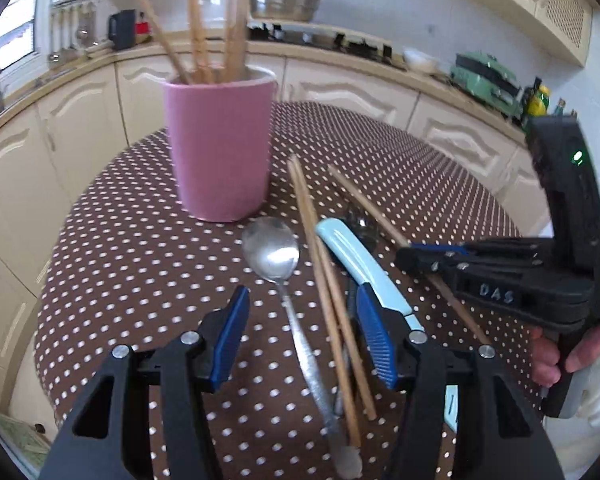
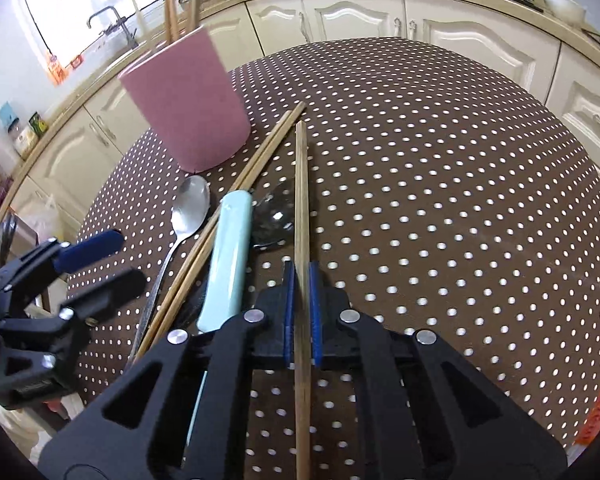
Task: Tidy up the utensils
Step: 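Close the right tool on a chopstick while the left tool grasps another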
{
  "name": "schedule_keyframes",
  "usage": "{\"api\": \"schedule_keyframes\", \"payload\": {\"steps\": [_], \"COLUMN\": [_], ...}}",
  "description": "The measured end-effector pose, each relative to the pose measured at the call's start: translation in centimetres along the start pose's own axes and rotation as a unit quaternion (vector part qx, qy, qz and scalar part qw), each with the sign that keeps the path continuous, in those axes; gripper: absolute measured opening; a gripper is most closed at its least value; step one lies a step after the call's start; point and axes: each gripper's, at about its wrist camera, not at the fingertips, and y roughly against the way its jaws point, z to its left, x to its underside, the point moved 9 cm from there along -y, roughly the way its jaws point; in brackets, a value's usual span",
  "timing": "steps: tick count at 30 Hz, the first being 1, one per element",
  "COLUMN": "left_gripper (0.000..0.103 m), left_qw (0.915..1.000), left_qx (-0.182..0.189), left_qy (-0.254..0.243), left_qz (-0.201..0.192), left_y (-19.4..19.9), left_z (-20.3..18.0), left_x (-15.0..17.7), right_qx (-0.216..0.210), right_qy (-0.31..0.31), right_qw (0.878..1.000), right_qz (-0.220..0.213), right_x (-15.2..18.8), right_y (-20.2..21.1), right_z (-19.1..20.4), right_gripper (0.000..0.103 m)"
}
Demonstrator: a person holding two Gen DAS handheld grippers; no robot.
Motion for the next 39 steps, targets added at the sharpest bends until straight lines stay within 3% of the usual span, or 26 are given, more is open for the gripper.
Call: {"api": "schedule_keyframes", "payload": {"steps": [8, 14, 23, 28, 33, 39], "left_gripper": [0.055, 0.055, 0.055, 0.055, 0.055, 0.055], "left_qw": [0.9954, 0.988, 0.982, 0.9833, 0.9731, 0.9612], "left_qx": [-0.081, -0.134, -0.148, -0.134, -0.178, -0.201], "left_qy": [-0.034, -0.066, -0.113, -0.121, -0.141, -0.182], "left_qz": [0.037, 0.041, 0.033, 0.019, 0.037, 0.051], "left_y": [-3.3, -4.8, -6.4, -6.1, -7.2, -8.2], "left_z": [-0.2, -0.6, -2.3, -2.9, -2.2, -1.3], "left_x": [-1.4, -3.2, -5.7, -7.9, -8.8, -8.6], "right_qx": [-0.01, -0.015, -0.024, -0.029, -0.03, -0.032], "right_qy": [-0.016, -0.023, -0.019, -0.017, -0.018, -0.017], "right_qw": [1.0, 1.0, 1.0, 0.999, 0.999, 0.999], "right_qz": [0.003, 0.003, 0.004, 0.005, 0.007, 0.01], "right_x": [0.1, -0.2, -0.8, -1.0, -1.2, -1.6], "right_y": [0.8, 0.9, 0.4, 0.3, 0.1, 0.0], "right_z": [-2.9, -3.9, -3.8, -4.3, -4.3, -4.5], "right_gripper": [0.007, 0.007, 0.007, 0.007, 0.007, 0.007]}}
